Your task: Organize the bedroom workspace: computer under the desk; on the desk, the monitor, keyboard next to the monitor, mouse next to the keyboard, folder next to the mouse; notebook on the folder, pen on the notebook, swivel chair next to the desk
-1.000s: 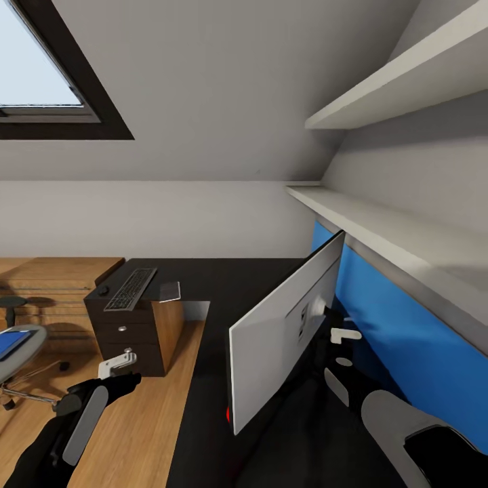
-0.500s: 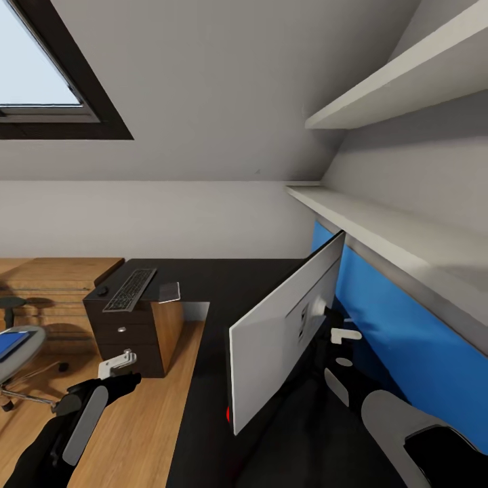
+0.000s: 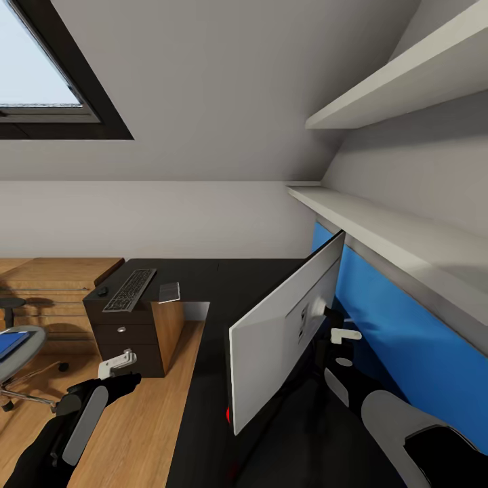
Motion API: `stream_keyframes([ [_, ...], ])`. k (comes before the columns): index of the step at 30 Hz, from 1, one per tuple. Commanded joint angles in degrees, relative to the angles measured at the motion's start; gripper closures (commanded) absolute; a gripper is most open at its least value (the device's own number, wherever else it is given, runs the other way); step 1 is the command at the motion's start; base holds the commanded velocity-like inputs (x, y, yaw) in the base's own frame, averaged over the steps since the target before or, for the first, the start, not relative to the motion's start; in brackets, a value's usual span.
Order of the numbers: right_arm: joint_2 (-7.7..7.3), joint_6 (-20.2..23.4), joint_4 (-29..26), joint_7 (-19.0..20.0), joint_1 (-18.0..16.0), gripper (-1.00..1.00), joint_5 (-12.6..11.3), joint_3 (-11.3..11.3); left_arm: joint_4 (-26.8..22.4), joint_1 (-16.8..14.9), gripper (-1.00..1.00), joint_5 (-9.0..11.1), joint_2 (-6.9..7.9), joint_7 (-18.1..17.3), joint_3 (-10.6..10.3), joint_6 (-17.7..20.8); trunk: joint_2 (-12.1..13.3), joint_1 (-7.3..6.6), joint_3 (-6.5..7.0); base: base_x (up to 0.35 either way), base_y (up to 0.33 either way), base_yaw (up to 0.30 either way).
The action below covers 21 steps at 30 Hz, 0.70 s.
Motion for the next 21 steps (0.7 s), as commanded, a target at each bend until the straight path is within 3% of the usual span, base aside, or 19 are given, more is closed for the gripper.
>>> stream_keyframes([
  [1, -0.02, -0.26, -0.1, -0.1, -0.09, 1.0, -0.04, 0.53, -0.06, -0.05, -1.0, 0.6, 0.01, 0.48, -0.03, 0.17, -0.07, 0.01, -0.07, 0.0, 0.0, 0.0],
  [21, -0.2, -0.22, -0.1, -0.02, -0.09, 1.0, -0.1, 0.46, 0.03, -0.06, -1.0, 0.61, 0.01, 0.48, -0.08, 0.09, -0.07, 0.01, -0.07, 0.0, -0.05, 0.0],
])
